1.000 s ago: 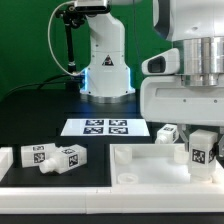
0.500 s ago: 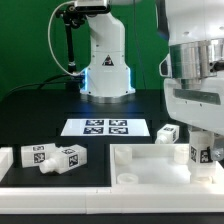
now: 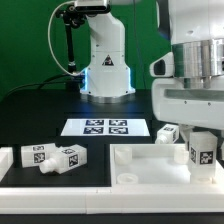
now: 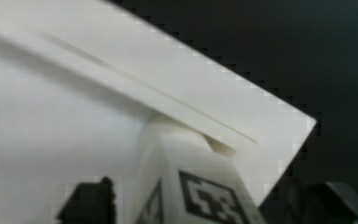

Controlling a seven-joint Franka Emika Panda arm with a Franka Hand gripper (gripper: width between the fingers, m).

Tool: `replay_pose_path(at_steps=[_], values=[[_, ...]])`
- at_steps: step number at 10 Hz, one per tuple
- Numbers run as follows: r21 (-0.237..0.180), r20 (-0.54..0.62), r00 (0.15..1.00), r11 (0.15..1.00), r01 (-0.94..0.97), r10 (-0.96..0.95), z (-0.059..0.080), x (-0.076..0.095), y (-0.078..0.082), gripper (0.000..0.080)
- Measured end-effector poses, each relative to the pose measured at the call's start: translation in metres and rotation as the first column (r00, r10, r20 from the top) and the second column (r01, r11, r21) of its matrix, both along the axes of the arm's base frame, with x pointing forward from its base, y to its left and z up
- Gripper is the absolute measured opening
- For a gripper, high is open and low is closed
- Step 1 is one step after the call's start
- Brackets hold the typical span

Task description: Assemble one leg

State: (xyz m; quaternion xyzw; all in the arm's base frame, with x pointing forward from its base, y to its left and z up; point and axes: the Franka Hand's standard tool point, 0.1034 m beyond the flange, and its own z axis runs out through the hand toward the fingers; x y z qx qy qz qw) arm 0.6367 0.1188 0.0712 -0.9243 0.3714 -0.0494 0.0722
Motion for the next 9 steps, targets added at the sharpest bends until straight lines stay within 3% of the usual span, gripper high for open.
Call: replay_pose_path(at_steps=[2,5,6,7,8,9], values=[[-0.032,0.006,0.988,0.988,-0.153,0.153,0.0007,-0.0009,0.0011,0.0643],[-0.068,0.015,0.938,0.936,-0.344,0.346,0.0012,0.0001,-0.0011,0.0648],[-0.120,0.013,0.846,0.841,-0.528,0.533,0.0036,0.0049,-0.0048,0.0649],[-0.137,0.011,0.796,0.789,-0.599,0.606,0.0029,0.0075,-0.0063,0.0649],[-0.126,0.013,0.835,0.830,-0.544,0.550,0.0023,0.0070,-0.0058,0.0649],[-0.127,0.013,0.834,0.828,-0.545,0.551,0.0023,0.0072,-0.0066,0.0524]])
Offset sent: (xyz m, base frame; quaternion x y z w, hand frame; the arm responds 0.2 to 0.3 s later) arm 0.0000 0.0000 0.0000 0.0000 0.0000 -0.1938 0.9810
